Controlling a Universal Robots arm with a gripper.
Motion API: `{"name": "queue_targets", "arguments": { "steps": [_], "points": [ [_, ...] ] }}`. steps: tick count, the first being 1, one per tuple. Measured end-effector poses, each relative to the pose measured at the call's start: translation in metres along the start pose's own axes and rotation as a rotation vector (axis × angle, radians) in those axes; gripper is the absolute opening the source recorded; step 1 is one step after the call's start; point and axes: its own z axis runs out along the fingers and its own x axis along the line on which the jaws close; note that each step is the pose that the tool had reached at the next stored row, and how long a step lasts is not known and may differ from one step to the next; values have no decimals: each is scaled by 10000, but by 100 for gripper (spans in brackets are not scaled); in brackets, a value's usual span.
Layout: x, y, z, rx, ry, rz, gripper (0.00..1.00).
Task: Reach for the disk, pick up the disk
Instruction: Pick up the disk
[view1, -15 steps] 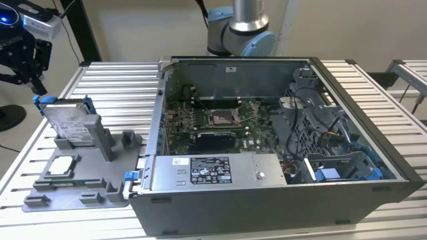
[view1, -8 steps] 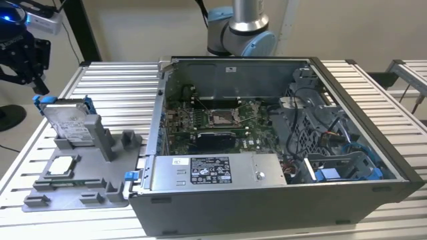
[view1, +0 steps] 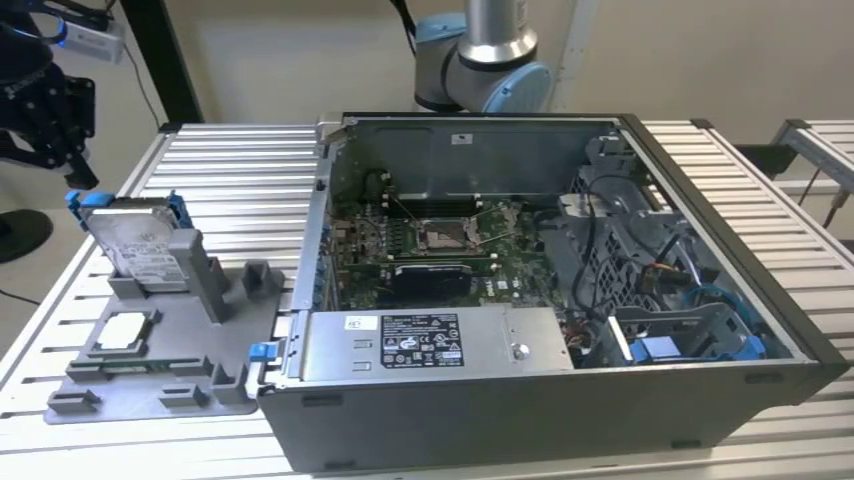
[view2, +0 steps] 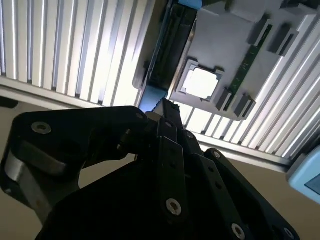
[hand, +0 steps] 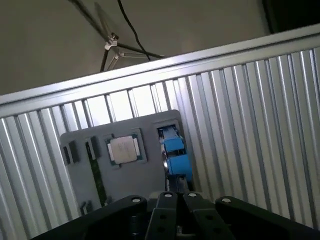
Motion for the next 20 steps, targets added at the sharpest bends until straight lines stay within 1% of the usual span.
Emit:
{"name": "queue_targets", "arguments": {
  "steps": [2, 4, 8, 14, 15, 20],
  "points": [
    [0, 0, 2, -10, -8, -343, 0],
    [0, -1, 3, -18, -12, -559, 0],
    [0, -2, 6, -21, -15, -673, 0],
    [0, -3, 6, -22, -14, -680, 0],
    [0, -3, 6, -22, -14, -681, 100],
    [0, -3, 6, -22, -14, -686, 100]
  ]
}}
